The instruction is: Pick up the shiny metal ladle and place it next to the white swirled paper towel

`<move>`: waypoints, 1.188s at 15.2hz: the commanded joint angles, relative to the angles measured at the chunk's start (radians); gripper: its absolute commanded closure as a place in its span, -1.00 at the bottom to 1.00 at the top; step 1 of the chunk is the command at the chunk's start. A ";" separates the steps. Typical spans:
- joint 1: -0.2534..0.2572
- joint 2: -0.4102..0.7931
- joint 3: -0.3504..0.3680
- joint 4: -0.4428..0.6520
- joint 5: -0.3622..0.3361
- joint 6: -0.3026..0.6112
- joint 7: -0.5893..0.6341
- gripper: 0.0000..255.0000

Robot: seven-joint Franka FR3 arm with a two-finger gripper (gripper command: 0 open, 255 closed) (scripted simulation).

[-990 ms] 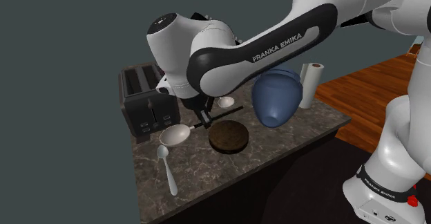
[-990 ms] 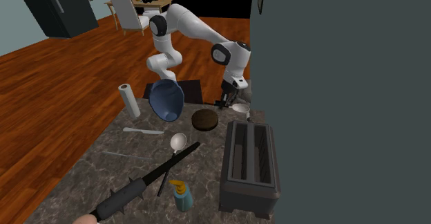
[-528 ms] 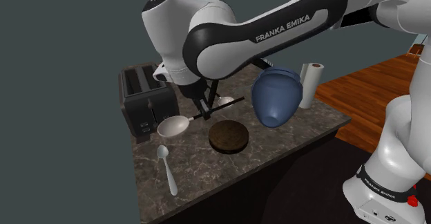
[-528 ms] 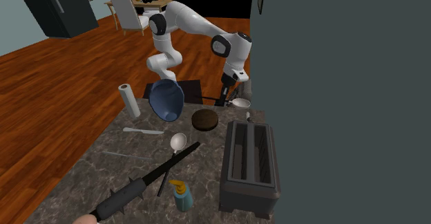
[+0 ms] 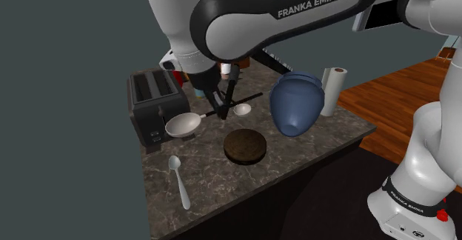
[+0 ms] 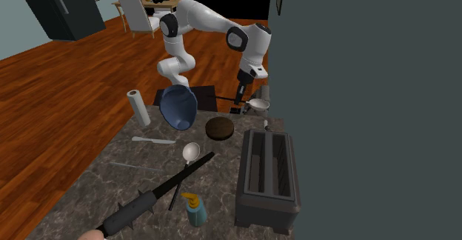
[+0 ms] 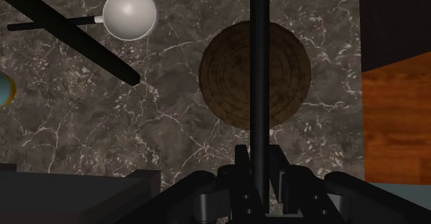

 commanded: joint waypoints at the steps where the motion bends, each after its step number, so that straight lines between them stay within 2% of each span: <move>1: 0.002 0.000 0.001 0.027 0.000 -0.026 -0.005 1.00; 18: 0.031 0.052 0.006 0.327 -0.020 -0.272 -0.051 1.00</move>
